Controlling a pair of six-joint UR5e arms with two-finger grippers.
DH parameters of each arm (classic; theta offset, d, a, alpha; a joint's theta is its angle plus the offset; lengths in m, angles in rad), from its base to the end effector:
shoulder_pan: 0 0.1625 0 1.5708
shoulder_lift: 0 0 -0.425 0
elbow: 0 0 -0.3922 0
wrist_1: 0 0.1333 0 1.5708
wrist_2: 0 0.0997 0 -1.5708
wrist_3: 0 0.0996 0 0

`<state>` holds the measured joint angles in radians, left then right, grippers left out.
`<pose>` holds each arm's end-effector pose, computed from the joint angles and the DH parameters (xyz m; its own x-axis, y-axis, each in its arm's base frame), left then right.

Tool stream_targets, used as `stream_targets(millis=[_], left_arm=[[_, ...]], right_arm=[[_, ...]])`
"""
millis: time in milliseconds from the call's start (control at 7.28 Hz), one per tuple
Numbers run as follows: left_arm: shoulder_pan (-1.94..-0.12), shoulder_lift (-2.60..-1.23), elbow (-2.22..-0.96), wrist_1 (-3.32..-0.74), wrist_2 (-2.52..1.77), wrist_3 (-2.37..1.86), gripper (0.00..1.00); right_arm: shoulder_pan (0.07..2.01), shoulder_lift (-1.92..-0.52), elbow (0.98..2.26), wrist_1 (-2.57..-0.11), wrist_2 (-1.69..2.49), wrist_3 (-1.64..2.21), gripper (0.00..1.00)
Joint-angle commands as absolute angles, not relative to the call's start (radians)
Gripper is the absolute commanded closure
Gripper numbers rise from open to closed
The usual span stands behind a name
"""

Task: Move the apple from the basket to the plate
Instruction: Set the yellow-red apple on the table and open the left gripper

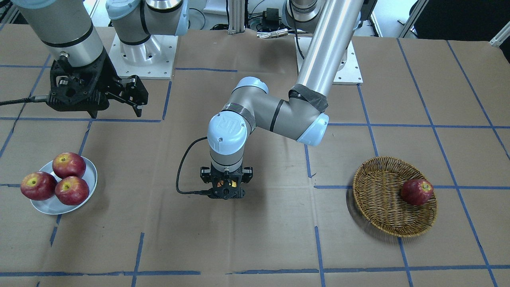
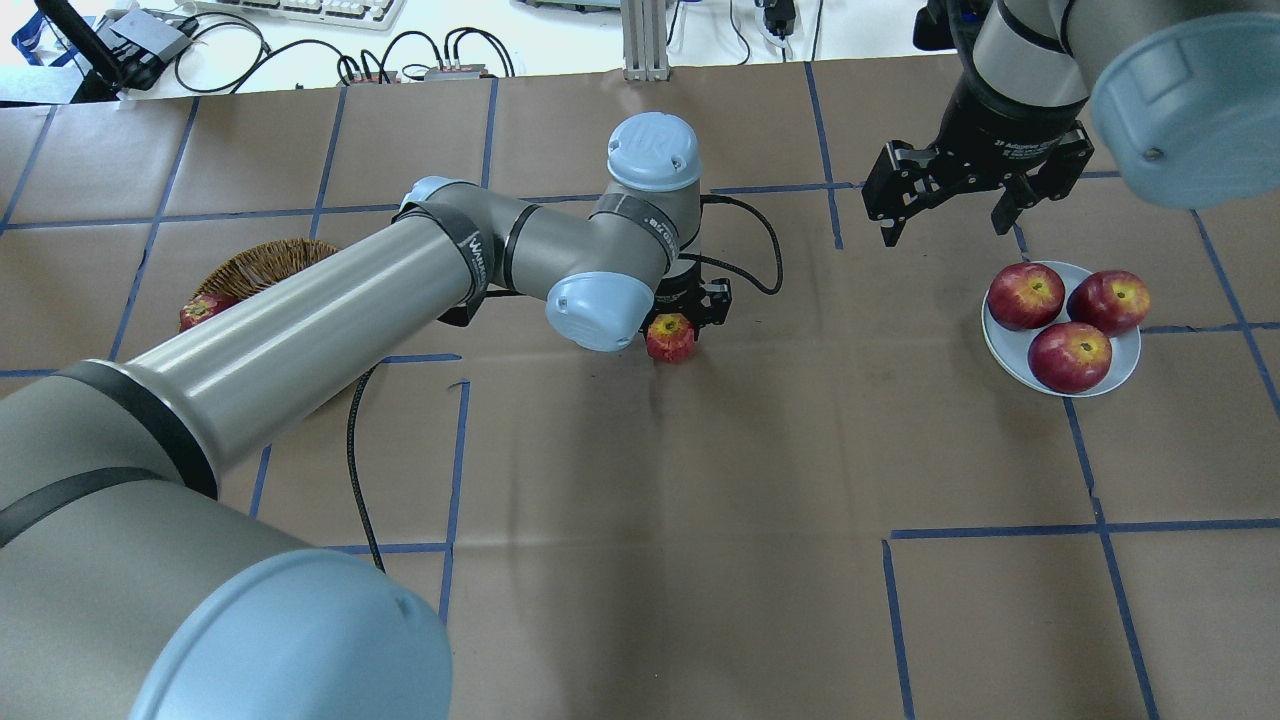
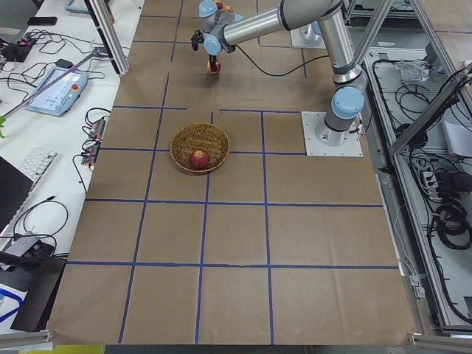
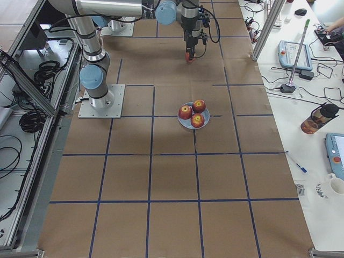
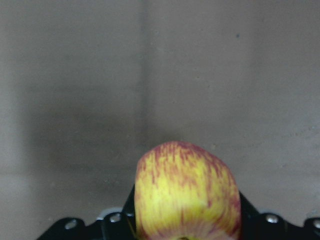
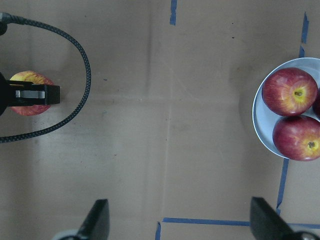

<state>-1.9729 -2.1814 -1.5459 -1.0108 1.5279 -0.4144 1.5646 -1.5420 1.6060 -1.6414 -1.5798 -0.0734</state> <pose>-0.3879 -0.5605 0.1919 -0.9995 -0.0134 0.0289 -0.0123 0.9991 0.0408 0.1293 -0.5048 0.4633 -0.9977 -0.0671 0.0095 -0.0671 0.9977 -0.0059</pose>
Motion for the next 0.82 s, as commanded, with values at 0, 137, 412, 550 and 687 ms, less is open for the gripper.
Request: stream_targets(millis=[0,137,412,550,687], left_arm=[[-1.968,-2.178,-1.562,-1.011,1.529,-0.4,0.39],[-1.968,-2.178,-1.565,-1.012,1.532,-0.4,0.35],[-1.968,-2.163,-1.571,-1.028,1.536,-0.402,0.01],[-1.97,-2.137,-1.568,-1.052,1.54,-0.4,0.01],[-1.95,-2.067,-1.569,-1.077,1.542,-0.388,0.01]], right_arm=[[1.565,-1.543,1.606,-1.641,-1.58,-0.074,0.0],[1.566,-1.543,1.605,-1.641,-1.582,-0.074,0.0],[1.566,-1.543,1.603,-1.643,-1.582,-0.074,0.0],[1.566,-1.542,1.606,-1.643,-1.582,-0.074,0.0],[1.568,-1.542,1.602,-1.643,-1.582,-0.069,0.0]])
